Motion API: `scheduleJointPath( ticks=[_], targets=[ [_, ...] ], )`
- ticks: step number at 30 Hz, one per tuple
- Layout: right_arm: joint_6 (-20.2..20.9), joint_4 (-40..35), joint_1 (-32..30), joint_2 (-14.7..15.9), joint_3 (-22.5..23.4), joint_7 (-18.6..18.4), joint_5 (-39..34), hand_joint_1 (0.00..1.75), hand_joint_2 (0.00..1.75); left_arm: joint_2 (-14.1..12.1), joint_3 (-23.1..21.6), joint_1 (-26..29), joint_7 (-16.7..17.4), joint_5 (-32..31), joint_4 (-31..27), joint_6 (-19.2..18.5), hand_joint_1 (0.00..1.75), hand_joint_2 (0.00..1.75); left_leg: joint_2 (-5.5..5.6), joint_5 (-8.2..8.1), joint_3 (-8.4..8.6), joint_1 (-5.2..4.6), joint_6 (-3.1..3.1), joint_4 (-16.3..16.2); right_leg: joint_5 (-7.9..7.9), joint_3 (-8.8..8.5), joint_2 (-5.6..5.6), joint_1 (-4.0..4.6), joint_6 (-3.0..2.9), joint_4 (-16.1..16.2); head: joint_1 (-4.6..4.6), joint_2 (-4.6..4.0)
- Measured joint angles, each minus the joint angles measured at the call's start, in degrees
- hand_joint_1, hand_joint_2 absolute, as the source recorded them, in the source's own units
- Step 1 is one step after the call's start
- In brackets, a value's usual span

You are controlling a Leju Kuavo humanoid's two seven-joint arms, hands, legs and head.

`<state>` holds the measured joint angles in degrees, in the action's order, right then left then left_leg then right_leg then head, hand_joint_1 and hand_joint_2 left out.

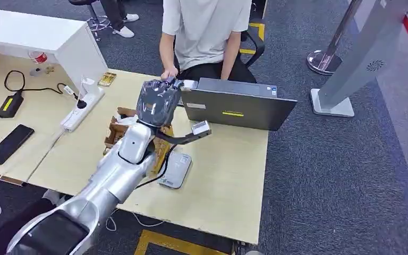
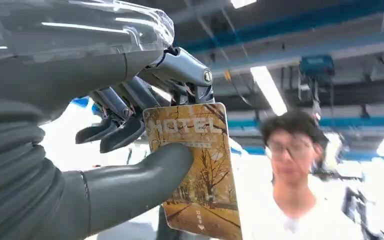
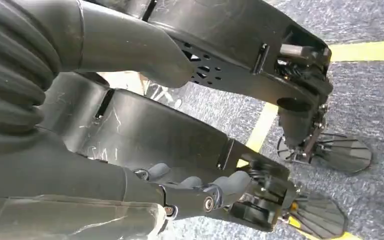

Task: Pass the card to the sensor for recognition and then transmit it.

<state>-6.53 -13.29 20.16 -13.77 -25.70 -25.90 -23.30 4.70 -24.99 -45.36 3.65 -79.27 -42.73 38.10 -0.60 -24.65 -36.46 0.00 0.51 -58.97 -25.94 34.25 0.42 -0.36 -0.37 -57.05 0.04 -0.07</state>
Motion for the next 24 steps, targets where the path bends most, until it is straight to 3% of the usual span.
scheduleJointPath(
  ticks=[5, 11, 12, 24],
  targets=[
    [0.8, 0.0, 0.4, -0.4, -0.7, -0.4, 0.7, 0.0, 1.75, 0.5, 1.1, -6.4, 2.8, -1.9, 5.3, -2.0, 1.75, 1.75, 0.0, 0.0, 0.0, 0.0, 0.0, 0.0, 0.0, 0.0, 0.0, 0.0, 0.0, 0.0, -0.02, 0.0],
    [0.8, 0.0, 0.6, -0.8, -1.6, -0.7, 1.0, 0.0, 1.75, 1.5, 2.1, -9.7, 2.7, -2.0, 8.8, -2.2, 1.75, 1.75, 0.0, -0.01, -0.01, 0.0, 0.0, 0.0, -0.01, 0.01, 0.0, 0.0, 0.0, 0.0, -0.02, 0.0],
    [0.8, 0.0, 0.6, -0.9, -1.6, -0.8, 1.0, 0.0, 1.75, 1.7, 2.1, -10.0, 2.7, -2.2, 9.2, -2.2, 0.0, 1.75, 0.0, -0.01, -0.01, -0.01, 0.0, 0.0, -0.01, 0.0, 0.0, 0.0, 0.0, 0.0, -0.02, 0.0],
    [1.1, 0.0, 0.6, -0.9, -1.8, -1.4, 1.4, 0.0, 1.75, 2.4, 2.7, -10.4, 4.0, -2.7, 11.8, -3.3, 0.0, 1.75, 0.0, -0.01, -0.01, -0.01, 0.0, 0.0, -0.01, 0.01, 0.01, 0.0, 0.0, 0.0, -0.02, 0.0]
  ],
)
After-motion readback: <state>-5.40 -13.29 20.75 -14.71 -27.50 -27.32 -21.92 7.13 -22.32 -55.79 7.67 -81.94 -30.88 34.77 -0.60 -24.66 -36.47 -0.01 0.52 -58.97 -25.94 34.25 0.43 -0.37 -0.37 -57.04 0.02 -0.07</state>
